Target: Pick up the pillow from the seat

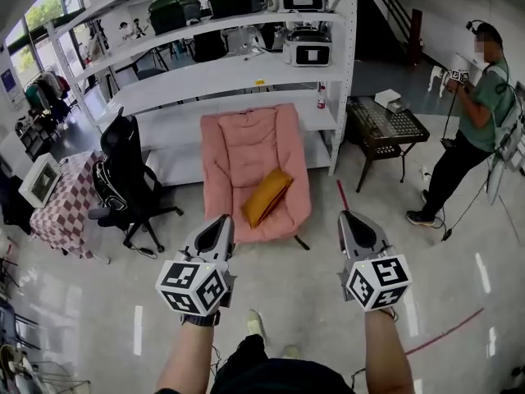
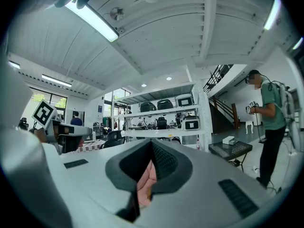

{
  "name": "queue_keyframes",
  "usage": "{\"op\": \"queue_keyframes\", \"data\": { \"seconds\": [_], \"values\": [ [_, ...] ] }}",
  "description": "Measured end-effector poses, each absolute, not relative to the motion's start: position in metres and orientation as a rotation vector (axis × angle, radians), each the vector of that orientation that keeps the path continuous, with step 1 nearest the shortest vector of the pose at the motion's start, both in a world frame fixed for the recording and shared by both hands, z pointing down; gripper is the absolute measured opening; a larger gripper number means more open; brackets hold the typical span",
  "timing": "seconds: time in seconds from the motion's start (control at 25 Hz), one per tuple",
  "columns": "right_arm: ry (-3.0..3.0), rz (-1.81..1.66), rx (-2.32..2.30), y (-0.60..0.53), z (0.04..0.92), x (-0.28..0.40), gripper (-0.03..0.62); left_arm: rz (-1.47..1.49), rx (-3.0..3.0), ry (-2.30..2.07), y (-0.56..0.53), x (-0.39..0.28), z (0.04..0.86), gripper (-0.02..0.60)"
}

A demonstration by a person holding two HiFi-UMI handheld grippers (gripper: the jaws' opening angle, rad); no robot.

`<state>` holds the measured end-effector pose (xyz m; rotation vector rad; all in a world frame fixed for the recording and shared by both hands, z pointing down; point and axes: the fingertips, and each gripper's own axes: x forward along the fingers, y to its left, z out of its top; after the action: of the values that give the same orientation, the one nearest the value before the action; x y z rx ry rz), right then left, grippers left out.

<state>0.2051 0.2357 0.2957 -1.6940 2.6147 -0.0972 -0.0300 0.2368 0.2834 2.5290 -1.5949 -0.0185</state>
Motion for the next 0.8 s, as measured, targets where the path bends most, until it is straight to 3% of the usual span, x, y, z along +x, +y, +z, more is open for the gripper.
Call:
{"op": "queue_keyframes", "data": {
  "seconds": [0.8],
  "values": [
    [2.658,-0.187,-1.727,0.085,0.331,0.14,0.003,0.01,2.513,-1.6,0.081,-0.093,0.315,0.003]
  ]
}}
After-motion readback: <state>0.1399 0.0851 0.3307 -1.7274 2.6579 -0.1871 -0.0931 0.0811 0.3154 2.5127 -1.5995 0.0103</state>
